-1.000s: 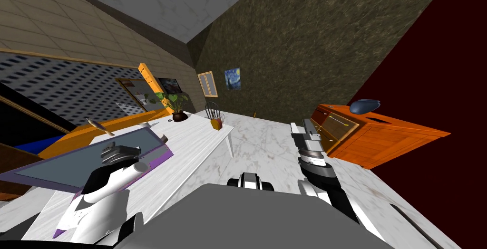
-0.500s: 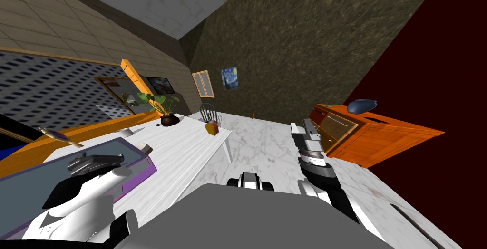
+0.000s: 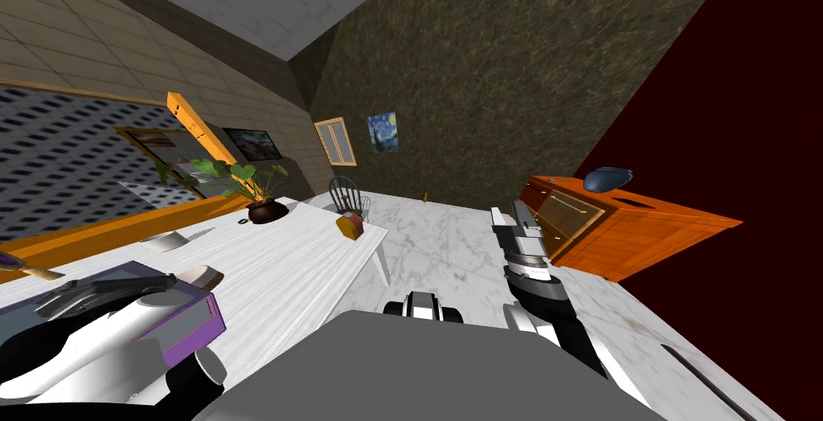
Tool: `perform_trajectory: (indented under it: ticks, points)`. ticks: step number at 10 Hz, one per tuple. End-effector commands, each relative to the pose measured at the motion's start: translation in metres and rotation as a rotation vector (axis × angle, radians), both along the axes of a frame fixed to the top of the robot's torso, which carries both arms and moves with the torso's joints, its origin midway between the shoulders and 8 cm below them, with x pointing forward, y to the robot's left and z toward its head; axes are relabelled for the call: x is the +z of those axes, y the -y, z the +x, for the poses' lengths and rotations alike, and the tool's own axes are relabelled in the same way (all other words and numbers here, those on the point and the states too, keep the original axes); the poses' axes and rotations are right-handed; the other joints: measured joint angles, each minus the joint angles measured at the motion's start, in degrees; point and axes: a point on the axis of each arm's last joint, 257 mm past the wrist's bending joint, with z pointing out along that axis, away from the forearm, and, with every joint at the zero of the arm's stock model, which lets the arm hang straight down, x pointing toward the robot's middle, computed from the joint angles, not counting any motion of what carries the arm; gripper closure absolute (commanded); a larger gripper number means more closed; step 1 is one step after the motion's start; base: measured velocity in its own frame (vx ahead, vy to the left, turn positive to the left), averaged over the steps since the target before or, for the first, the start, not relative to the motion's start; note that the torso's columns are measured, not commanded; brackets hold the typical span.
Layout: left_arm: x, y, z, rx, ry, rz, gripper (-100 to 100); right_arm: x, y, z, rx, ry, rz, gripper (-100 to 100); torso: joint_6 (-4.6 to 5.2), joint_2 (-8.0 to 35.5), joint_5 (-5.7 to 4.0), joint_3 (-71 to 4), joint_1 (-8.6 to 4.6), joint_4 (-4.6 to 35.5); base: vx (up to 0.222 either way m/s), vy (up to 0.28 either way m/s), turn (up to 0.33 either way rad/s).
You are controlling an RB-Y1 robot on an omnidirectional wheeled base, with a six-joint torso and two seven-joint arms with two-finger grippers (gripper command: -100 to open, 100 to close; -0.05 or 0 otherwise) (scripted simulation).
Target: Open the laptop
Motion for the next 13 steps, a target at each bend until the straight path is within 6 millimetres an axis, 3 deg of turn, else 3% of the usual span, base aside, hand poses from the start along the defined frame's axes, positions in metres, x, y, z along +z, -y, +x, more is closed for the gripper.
perform_trajectory:
  ticks: [1,2,3,4,6,7,10,13]
  points:
    - [0.002,-0.012,-0.021,0.034,0.055,-0.039,-100,0.0,0.0,0.0,0.0,0.0,0.0,0,0.0,-0.1,0.0,-0.1,0.02,0.0,0.145,0.044,-0.053]
    - [0.002,-0.012,-0.017,0.028,0.044,-0.032,-100,0.0,0.0,0.0,0.0,0.0,0.0,0,0.0,0.0,0.0,0.0,-0.03,0.0,0.056,0.017,0.002]
    - [-0.005,-0.007,0.018,-0.013,0.079,-0.048,-100,0.0,0.0,0.0,0.0,0.0,0.0,0,0.04,0.2,0.02,0.1,-0.04,0.0,0.049,0.014,0.363]
    - [-0.005,-0.004,0.033,-0.037,0.077,-0.05,-100,0.0,0.0,0.0,0.0,0.0,0.0,0,-0.11,0.1,0.08,0.1,0.09,0.0,0.046,0.011,0.261]
    - [-0.007,-0.001,0.042,-0.054,0.062,-0.05,-100,0.0,0.0,0.0,0.0,0.0,0.0,0,0.09,0.1,0.17,0.1,0.17,0.0,0.003,0.004,0.003]
    - [-0.005,0.004,0.073,-0.085,0.099,-0.052,-100,0.0,0.0,0.0,0.0,0.0,0.0,0,0.17,0.0,0.17,0.0,0.17,0.0,0.026,0.014,0.412]
    - [-0.013,0.015,0.099,-0.133,0.073,-0.064,-100,0.0,0.0,0.0,0.0,0.0,0.0,0,0.25,-0.2,0.13,-0.1,0.18,-0.1,0.019,0.003,0.065]
    - [-0.022,0.037,0.168,-0.218,0.107,-0.091,-100,0.0,0.0,0.0,0.0,0.0,0.0,0,0.03,-0.2,0.08,-0.1,0.15,-0.1,0.042,0.01,0.317]
